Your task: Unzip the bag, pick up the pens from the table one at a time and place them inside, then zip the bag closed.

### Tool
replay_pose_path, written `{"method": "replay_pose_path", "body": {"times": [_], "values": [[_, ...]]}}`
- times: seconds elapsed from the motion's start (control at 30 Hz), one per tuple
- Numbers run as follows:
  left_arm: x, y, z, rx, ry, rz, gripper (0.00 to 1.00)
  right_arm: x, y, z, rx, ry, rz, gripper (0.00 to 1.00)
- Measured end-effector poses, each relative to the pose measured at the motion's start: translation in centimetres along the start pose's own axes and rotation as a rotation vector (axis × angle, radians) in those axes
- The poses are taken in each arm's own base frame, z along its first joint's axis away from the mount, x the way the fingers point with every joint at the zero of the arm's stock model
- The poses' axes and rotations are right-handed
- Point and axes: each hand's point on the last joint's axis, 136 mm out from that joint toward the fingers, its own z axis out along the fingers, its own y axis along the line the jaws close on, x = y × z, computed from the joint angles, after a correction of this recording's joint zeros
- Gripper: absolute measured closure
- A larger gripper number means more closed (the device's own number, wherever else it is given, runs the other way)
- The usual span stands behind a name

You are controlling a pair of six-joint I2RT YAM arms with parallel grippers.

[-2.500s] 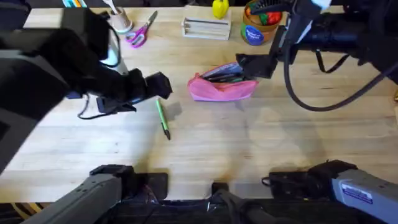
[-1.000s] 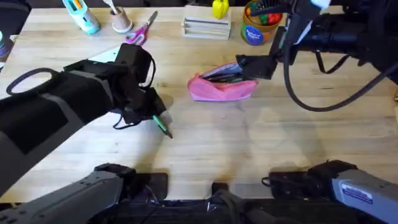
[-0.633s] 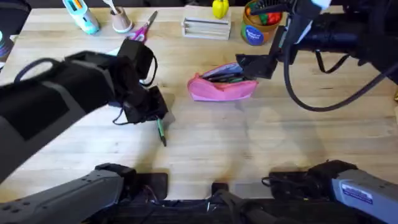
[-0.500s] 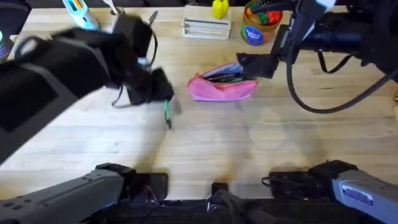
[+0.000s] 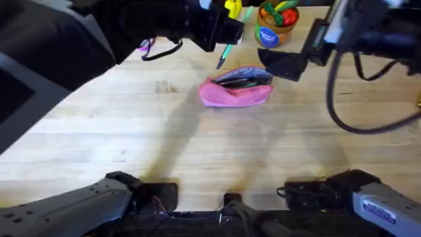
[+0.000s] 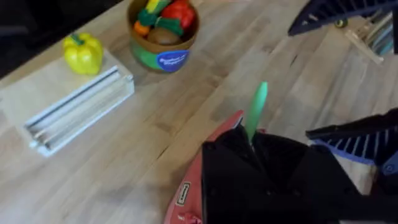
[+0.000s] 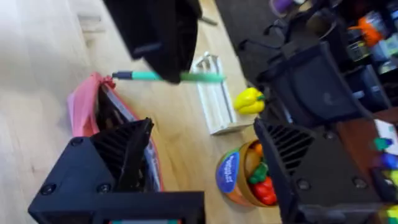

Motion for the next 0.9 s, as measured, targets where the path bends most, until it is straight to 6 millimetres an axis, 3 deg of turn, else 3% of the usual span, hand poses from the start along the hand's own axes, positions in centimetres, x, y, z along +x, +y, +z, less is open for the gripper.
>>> {"method": "replay_pose_path", "body": {"times": [0.2,0.4,0.53,0.63,0.67,0.7,0.77,0.9], "values": [[1.0,-3.1,2.6,0.142,0.021,0.273,0.959,-0.5,-0.7,-3.2,0.068,0.003,0.003,0.008],[3.6,-3.1,6.5,0.214,0.075,0.366,0.959,0.7,-0.6,-4.0,0.068,0.044,0.041,0.008],[7.2,-1.5,8.6,0.201,0.192,0.331,0.959,0.6,-0.5,-4.1,0.071,0.042,0.039,0.008],[10.7,-0.1,8.9,0.155,0.333,0.284,0.959,0.6,-0.5,-4.2,0.071,0.042,0.039,0.008],[13.4,0.4,8.6,0.156,0.438,0.280,0.959,0.6,-0.4,-4.2,0.068,0.044,0.042,0.008],[14.7,0.8,7.9,0.150,0.505,0.325,0.126,0.7,-0.4,-4.2,0.068,0.045,0.042,0.008],[14.5,0.9,8.0,0.138,0.497,0.309,0.018,0.7,-0.4,-4.2,0.068,0.045,0.042,0.008],[13.9,0.8,7.9,0.134,0.484,0.282,0.008,0.7,-0.4,-4.2,0.067,0.045,0.042,0.008]]}}
